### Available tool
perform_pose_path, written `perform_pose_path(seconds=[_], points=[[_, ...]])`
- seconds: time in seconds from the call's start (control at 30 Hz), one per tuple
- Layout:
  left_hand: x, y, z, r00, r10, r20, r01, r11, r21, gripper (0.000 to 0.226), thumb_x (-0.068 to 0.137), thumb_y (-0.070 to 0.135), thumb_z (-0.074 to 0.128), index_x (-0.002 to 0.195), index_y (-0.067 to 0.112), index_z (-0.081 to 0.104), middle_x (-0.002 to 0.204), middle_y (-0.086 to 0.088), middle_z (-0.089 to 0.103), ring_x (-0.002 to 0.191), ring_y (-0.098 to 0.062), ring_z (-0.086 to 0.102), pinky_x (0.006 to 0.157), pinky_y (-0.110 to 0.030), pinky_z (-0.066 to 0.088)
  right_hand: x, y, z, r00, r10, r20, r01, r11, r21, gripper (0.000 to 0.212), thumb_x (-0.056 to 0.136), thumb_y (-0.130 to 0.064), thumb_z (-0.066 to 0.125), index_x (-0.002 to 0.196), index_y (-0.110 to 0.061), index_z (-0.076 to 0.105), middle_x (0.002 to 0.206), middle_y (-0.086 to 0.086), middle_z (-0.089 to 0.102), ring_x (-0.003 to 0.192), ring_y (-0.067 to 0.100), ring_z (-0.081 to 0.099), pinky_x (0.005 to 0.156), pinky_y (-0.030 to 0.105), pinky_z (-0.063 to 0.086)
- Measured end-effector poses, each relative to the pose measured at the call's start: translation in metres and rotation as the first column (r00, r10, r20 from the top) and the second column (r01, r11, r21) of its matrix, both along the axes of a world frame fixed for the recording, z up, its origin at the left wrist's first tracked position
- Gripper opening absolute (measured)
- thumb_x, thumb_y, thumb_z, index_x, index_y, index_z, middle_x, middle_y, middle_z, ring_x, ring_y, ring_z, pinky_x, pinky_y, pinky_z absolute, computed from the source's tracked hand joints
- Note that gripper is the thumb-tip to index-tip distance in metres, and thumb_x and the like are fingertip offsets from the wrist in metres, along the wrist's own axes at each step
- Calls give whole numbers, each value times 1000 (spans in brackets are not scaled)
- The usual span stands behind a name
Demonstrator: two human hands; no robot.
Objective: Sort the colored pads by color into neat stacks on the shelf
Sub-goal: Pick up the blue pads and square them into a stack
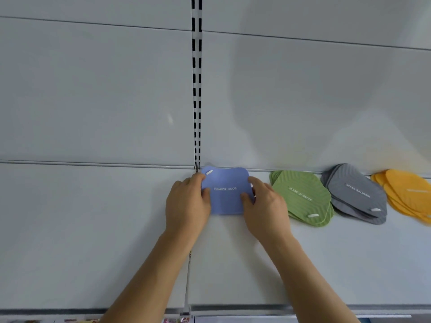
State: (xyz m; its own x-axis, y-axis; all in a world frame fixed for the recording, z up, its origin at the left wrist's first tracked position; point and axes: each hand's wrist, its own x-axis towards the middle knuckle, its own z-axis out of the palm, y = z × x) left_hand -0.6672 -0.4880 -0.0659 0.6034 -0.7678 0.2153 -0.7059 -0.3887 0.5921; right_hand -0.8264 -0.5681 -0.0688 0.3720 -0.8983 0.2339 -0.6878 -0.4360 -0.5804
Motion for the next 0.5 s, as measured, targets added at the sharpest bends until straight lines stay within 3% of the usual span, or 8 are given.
perform_pose_path(seconds=[0.1,0.4,0.5], points=[[1,-3,-4,1000,7,23,-6,1000,-18,32,98,19,63,129,16,67,100,-4,73,97,-31,59,80,-40,49,-1,5,-5,1000,15,22,-14,998,-54,41,94,-11,68,134,-8,66,101,13,69,85,39,65,74,43,52],[4,-3,-15,999,1,54,9,985,-170,29,95,13,70,123,12,71,93,-5,72,89,-33,60,78,-42,53,-2,3,-11,995,7,96,3,995,-104,39,94,-11,68,133,-10,67,102,10,69,84,36,65,75,43,54],[5,-5,-18,997,8,70,3,989,-149,28,95,14,71,123,12,71,93,-4,72,89,-33,60,77,-42,53,-1,0,-13,996,2,84,7,994,-111,38,94,-11,69,132,-9,68,98,11,69,83,37,64,73,41,52]])
